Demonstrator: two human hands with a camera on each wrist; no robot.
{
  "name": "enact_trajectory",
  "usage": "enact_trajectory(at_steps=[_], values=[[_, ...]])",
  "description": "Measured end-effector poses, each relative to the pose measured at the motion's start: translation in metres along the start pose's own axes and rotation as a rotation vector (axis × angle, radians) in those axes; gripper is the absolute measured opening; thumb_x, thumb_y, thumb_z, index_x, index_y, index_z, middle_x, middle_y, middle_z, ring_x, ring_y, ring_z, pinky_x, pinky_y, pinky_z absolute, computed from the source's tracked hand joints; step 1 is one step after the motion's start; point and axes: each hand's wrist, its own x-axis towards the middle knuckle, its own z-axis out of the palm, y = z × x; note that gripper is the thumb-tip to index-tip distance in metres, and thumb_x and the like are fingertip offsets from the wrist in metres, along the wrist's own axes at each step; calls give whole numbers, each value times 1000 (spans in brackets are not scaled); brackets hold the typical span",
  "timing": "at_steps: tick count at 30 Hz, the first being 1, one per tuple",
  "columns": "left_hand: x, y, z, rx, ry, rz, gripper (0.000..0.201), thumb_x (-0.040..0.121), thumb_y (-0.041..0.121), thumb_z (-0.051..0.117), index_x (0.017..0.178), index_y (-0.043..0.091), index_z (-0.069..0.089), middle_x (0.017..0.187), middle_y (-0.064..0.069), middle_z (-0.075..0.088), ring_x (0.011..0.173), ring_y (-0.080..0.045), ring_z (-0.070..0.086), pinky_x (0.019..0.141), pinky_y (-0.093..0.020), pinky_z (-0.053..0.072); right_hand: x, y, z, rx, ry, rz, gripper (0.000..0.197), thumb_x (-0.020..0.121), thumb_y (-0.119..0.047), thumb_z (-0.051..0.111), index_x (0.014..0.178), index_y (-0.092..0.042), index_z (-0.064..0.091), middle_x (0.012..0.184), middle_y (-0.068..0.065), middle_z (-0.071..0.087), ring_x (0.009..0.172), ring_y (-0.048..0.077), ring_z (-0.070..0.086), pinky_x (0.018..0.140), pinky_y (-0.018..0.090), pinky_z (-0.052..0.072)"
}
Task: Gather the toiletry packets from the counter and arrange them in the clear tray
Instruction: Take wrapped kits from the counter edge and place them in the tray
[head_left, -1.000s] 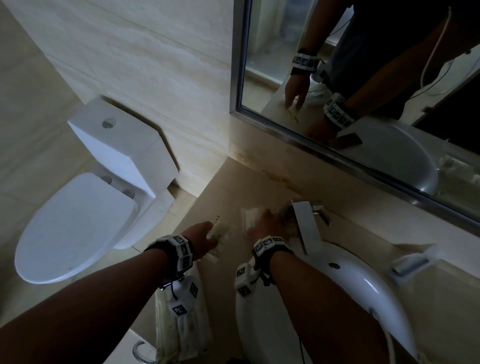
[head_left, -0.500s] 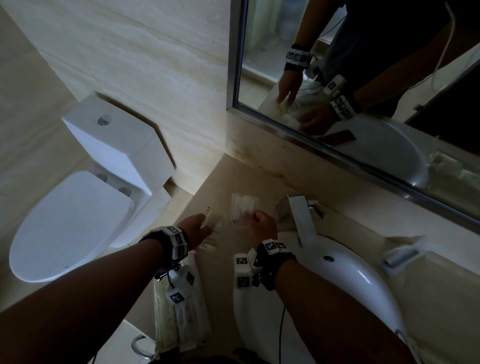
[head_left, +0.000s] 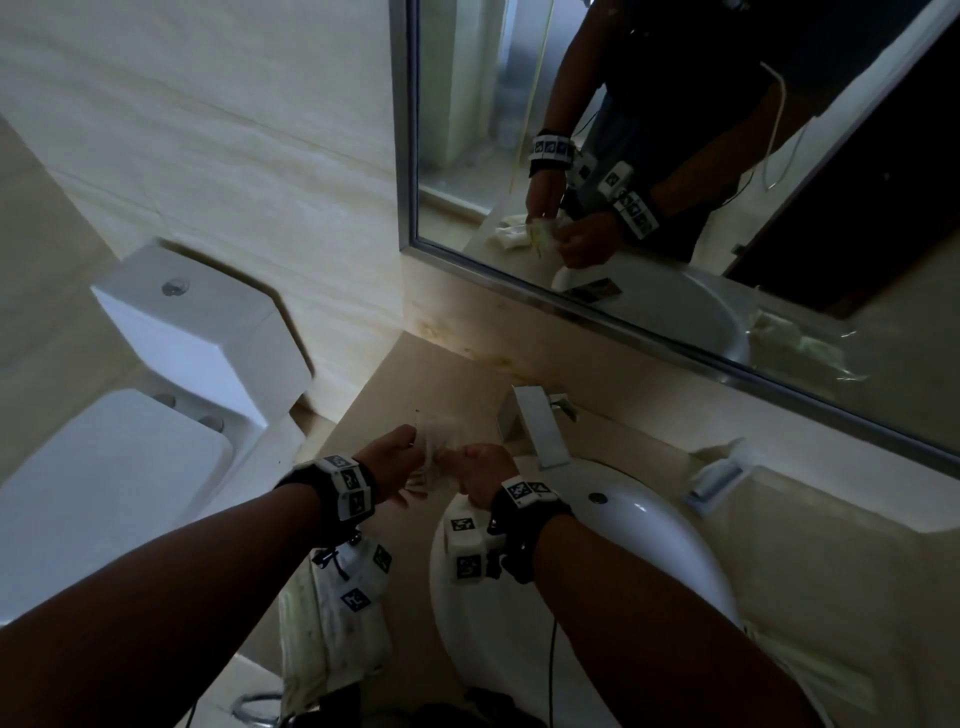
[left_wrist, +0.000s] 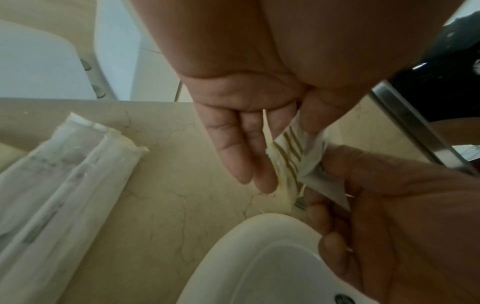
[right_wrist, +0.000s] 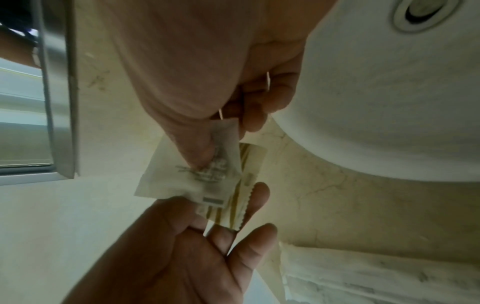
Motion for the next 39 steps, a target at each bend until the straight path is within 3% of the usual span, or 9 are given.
enact_trajectory(at_steps=[5, 8, 10, 14, 17, 22, 27, 32, 39], values=[[-17, 6, 15, -32, -35, 37, 12, 96, 18, 45, 100, 27, 53, 100, -11, 63, 90, -31, 66, 64, -37, 54, -21, 5, -17, 92, 7, 6, 18, 87, -30, 68, 82, -14, 62, 84, 8, 62, 71, 24, 61, 48, 25, 51], [-23, 10, 23, -13, -20, 57, 28, 94, 25, 53, 120, 18, 50, 116, -10, 58, 106, -32, 60, 62, -37, 56, -37, 9, -22, 181, 4, -33, 22, 84, -34, 71, 94, -15, 67, 98, 6, 69, 83, 24, 68, 70, 37, 61], [-29, 12, 31, 22, 12, 83, 31, 94, 30, 55, 121, 16, 50, 114, -9, 59, 104, -30, 60, 60, -36, 56, -47, 12, -23, 199, -20, -42, 30, 85, -37, 69, 101, -12, 70, 102, 12, 72, 90, 31, 70, 78, 50, 61], [-38, 14, 47, 36, 27, 116, 26, 98, 28, 50, 122, 17, 52, 116, -10, 62, 96, -25, 61, 60, -34, 55, -69, 16, -28, 250, -13, -52, 33, 91, -34, 67, 111, -8, 64, 114, 16, 66, 100, 34, 66, 67, 42, 62], [-45, 19, 63, 93, 10, 119, 24, 97, 28, 52, 114, 13, 58, 113, -14, 64, 87, -23, 62, 66, -39, 57, -88, 29, -37, 222, 62, -78, 27, 93, -37, 64, 101, -11, 64, 109, 15, 66, 100, 33, 64, 79, 49, 59], [-57, 39, 98, 338, 41, 188, 22, 82, 31, 74, 97, 21, 60, 101, -6, 62, 94, -31, 64, 81, -47, 58, -128, 60, -72, 103, 85, -77, 31, 93, -40, 62, 104, -12, 69, 103, 12, 71, 92, 31, 68, 75, 45, 62], [-58, 54, 145, 581, -139, 269, 67, 77, 35, 77, 136, 29, 46, 122, -7, 57, 96, -24, 61, 80, -36, 55, -170, 87, -117, -256, -11, -119, 17, 90, -26, 65, 76, -24, 57, 86, 12, 65, 86, 38, 67, 75, 48, 58], [-67, 67, 203, 824, -254, 327, 48, 84, 37, 70, 126, 22, 55, 119, -5, 59, 92, -21, 57, 80, -34, 48, -190, 131, -149, -242, 48, -50, 15, 90, -25, 66, 89, -14, 56, 85, 11, 60, 79, 37, 62, 74, 56, 58], [-70, 70, 267, 823, -285, 310, 29, 80, 32, 74, 95, 17, 54, 84, -2, 62, 73, -19, 59, 67, -34, 52, -220, 201, -190, 283, 277, 71, 40, 83, -18, 78, 117, -23, 57, 109, 11, 62, 96, 37, 67, 74, 50, 61]])
